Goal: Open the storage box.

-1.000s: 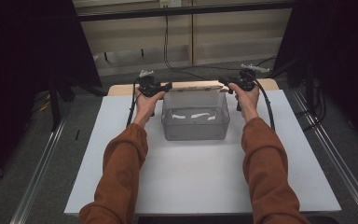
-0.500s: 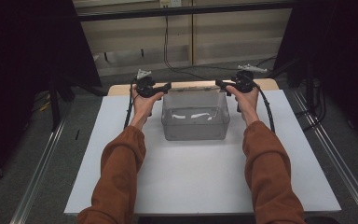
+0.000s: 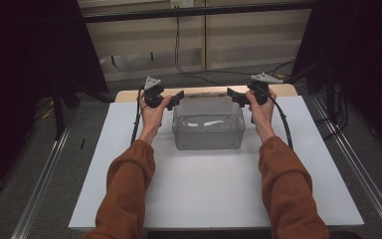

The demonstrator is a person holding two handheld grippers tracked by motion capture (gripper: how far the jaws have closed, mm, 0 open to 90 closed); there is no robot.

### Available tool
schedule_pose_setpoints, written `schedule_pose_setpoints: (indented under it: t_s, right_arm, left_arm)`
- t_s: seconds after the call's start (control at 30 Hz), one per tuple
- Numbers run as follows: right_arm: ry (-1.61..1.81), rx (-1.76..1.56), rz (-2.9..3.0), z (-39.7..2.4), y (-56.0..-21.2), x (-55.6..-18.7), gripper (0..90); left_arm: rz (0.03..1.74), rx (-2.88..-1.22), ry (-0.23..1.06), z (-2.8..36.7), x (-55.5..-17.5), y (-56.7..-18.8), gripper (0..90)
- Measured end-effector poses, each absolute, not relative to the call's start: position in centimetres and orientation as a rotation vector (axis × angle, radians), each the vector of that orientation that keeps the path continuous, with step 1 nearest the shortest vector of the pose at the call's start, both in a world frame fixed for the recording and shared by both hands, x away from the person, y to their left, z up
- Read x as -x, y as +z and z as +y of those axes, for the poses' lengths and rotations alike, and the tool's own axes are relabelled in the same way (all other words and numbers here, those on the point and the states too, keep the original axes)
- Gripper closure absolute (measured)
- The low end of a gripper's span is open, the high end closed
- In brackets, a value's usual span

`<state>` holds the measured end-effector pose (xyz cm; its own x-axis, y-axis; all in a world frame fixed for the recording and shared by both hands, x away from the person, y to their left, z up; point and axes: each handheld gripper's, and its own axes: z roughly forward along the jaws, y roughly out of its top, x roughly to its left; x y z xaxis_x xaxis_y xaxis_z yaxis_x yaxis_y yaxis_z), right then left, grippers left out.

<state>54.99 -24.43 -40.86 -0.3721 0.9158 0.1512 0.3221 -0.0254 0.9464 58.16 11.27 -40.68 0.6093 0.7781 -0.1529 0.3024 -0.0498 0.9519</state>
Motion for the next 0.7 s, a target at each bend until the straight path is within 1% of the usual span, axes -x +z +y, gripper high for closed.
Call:
schedule_pose_setpoints:
  t_s: [0.07, 0.3, 0.53, 0.7]
  right_arm:
    - [1.401, -1.288, 1.712, -24.4, -40.7, -54.6, 3.2]
    - [1.38, -1.264, 1.663, -24.5, -39.9, -53.2, 1.5]
    - [1.36, -1.24, 1.628, -25.2, -39.0, -51.6, 1.1]
    - [1.349, -1.224, 1.62, -25.3, -39.0, -50.8, 0.5]
  left_arm:
    - [0.875, -1.629, 0.497, 11.2, -57.7, -40.7, 2.7]
    - [0.874, -1.632, 0.557, 11.6, -56.5, -40.4, 1.8]
    - [0.891, -1.61, 0.577, 11.9, -54.9, -40.0, 3.3]
    - [0.871, -1.606, 0.601, 11.9, -54.2, -39.6, 3.2]
